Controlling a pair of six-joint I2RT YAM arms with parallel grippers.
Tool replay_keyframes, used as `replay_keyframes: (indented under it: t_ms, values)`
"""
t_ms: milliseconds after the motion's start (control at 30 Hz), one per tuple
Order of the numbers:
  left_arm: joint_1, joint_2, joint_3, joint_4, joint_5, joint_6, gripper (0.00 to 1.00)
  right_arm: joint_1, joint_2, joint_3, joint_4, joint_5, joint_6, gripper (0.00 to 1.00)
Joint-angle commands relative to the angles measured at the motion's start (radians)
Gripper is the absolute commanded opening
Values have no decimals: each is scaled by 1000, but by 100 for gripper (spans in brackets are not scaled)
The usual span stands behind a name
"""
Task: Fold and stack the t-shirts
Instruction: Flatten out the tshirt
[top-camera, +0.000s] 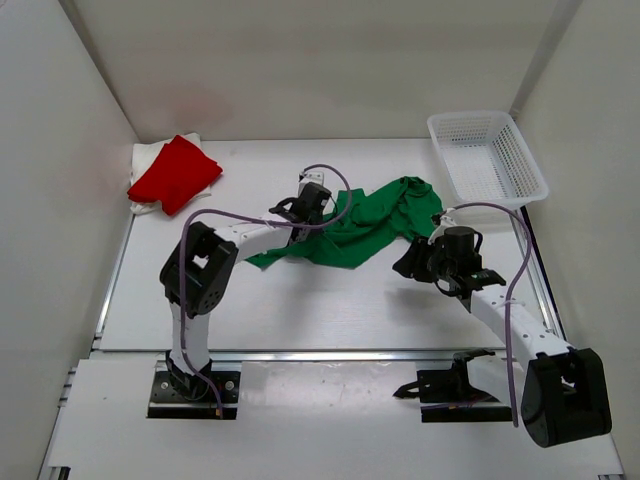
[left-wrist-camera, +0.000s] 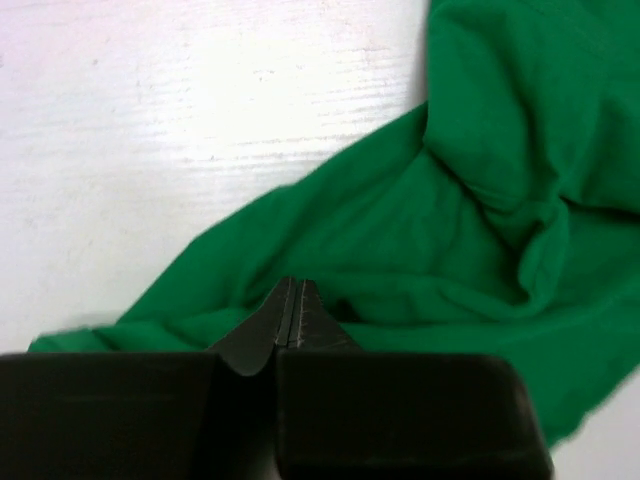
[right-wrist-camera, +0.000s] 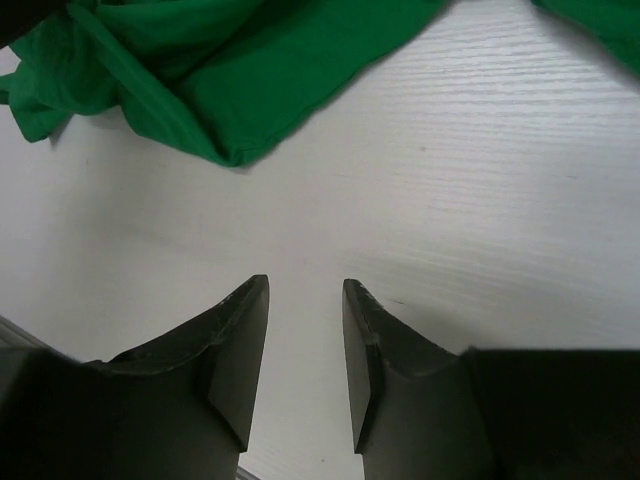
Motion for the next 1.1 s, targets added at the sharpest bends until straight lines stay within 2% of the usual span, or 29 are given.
replay_keyframes:
  t_ms: [0, 133, 300, 367, 433, 467, 500, 533, 600, 667, 767, 933, 1033, 1067]
  values:
    - [-12, -182, -62, 43, -11, -27, 0, 25, 31, -7, 89, -9, 23, 33]
    - [3, -360, -229, 57, 47, -85, 0, 31, 43, -1, 103, 8, 34, 34]
    - [35, -653, -586, 100, 150, -187, 1, 22, 43, 11, 106, 22, 39, 36]
    - [95, -805, -746, 85, 224, -213, 12, 28, 49, 19, 107, 28, 39, 38]
    - [171, -921, -855, 62, 278, -237, 34, 39, 57, 19, 97, 49, 40, 39]
    - [233, -1001, -916, 54, 333, -244, 40, 33, 61, 19, 104, 36, 45, 39]
    - [261, -1079, -973, 53, 360, -245, 56, 32, 63, 17, 107, 31, 48, 39]
    - [317, -1144, -984, 44, 390, -247, 65, 27, 63, 16, 112, 26, 45, 39]
    - [380, -1201, -1028, 30, 420, -241, 69, 38, 52, 23, 95, 43, 45, 40]
    - [397, -1198, -1045, 48, 438, -242, 75, 35, 43, 20, 103, 42, 45, 39]
    - [390, -1096, -1032, 169, 481, -276, 75, 18, 35, 11, 90, 51, 43, 39]
    - [315, -812, -920, 341, 464, -322, 77, -60, -35, -66, 112, 82, 65, 39]
    - [325, -636, -836, 382, 432, -317, 70, -151, -57, -101, 118, 97, 79, 41]
    - [336, -559, -809, 399, 433, -311, 60, -174, -54, -109, 119, 102, 77, 41]
